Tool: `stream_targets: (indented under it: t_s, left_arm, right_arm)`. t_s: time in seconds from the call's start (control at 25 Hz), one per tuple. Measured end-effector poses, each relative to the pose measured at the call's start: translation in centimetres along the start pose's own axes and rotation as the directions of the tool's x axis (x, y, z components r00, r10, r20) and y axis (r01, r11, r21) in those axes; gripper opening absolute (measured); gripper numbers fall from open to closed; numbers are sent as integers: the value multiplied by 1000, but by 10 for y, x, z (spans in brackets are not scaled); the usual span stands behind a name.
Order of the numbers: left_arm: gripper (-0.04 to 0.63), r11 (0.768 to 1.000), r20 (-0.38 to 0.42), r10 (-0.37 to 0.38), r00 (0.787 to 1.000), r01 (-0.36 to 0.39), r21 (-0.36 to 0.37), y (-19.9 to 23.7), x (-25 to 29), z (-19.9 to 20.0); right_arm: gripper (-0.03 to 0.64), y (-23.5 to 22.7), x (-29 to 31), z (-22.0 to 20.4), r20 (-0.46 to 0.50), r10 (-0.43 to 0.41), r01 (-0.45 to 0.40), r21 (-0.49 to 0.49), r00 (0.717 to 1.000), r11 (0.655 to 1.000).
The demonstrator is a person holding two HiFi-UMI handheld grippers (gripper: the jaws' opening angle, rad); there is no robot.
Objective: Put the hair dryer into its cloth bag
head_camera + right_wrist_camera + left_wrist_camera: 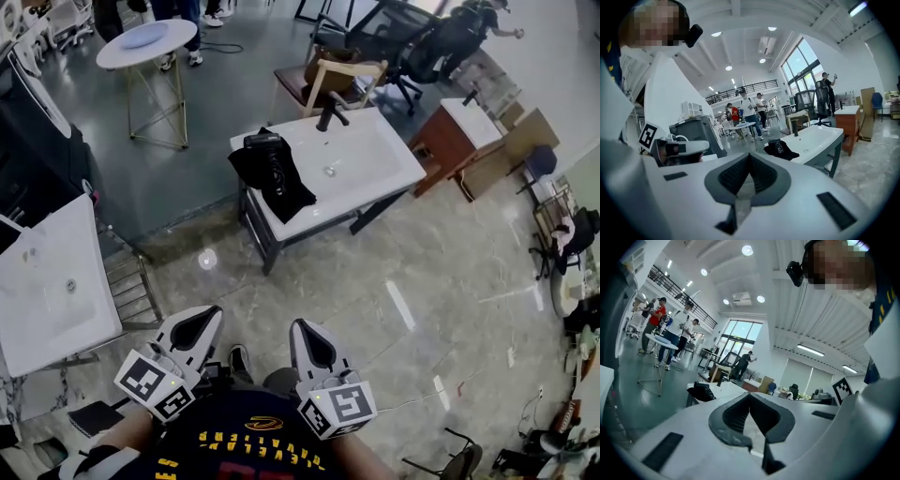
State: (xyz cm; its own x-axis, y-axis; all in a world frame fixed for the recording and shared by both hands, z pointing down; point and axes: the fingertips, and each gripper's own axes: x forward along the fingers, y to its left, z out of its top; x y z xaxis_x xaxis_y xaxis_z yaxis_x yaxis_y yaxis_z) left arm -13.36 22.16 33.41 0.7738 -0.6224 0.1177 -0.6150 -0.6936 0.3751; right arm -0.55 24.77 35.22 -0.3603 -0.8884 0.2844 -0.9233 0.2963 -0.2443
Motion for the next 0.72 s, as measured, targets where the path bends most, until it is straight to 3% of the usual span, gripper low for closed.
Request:
stream_targets:
  t_s: [0.32, 0.72]
  left_arm:
    - [3, 997, -75, -71, 995, 73, 22, 16, 44, -12]
    - [3, 1000, -105, 9, 994, -7, 16, 60, 121, 3]
  right_arm:
    - [8, -25, 41, 0, -31, -9, 9, 21, 999, 1000]
    - [8, -78, 120, 35, -29, 80, -79, 23, 996, 997]
